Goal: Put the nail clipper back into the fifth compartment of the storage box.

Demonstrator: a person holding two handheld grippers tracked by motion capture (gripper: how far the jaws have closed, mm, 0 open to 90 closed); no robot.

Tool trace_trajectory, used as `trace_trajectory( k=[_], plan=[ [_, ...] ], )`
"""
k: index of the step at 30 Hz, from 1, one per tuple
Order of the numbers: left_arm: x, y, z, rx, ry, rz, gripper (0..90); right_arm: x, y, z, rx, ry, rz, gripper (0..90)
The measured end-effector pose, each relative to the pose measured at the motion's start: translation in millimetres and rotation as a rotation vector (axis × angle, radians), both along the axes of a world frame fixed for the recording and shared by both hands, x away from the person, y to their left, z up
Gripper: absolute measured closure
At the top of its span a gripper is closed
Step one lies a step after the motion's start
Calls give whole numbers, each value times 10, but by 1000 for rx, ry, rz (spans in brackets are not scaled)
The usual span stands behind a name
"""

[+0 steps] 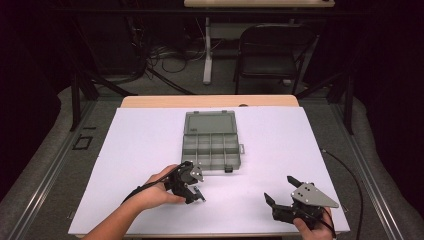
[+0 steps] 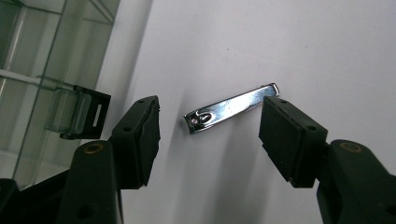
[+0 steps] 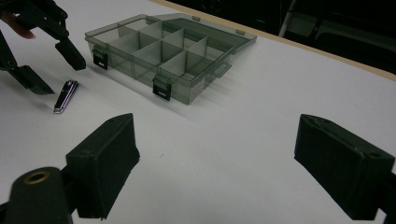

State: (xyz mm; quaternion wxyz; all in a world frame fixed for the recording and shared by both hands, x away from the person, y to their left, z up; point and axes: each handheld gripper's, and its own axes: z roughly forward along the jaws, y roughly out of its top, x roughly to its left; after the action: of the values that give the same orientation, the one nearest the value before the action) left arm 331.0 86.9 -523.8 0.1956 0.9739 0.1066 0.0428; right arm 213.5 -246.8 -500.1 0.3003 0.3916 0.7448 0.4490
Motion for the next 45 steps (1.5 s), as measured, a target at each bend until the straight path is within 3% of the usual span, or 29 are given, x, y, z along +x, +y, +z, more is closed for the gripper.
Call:
trace_trajectory(
  k=[10, 18, 24, 32, 37, 40, 45],
  plan=[
    [16, -36, -83, 44, 42, -44, 392, -2, -2, 0, -3, -1, 4, 133],
    [7, -40, -75, 42, 55, -49, 448, 7, -24, -7, 0, -4, -3, 138],
    [-5, -45, -66, 45, 75, -49, 543, 5, -17, -7, -5, 5, 4, 139],
    [-35, -62, -59, 55, 73, -54, 600, 12, -25, -15, -6, 6, 3, 140],
    [-86, -96, -42, 81, 57, -71, 674, 11, -27, -13, -7, 7, 3, 140],
    [-102, -121, -38, 97, 67, -78, 758, 13, -25, -18, -4, 12, 3, 141],
    [-126, -166, -30, 126, 63, -68, 800, 32, -30, -33, 6, 8, 4, 142]
  ],
)
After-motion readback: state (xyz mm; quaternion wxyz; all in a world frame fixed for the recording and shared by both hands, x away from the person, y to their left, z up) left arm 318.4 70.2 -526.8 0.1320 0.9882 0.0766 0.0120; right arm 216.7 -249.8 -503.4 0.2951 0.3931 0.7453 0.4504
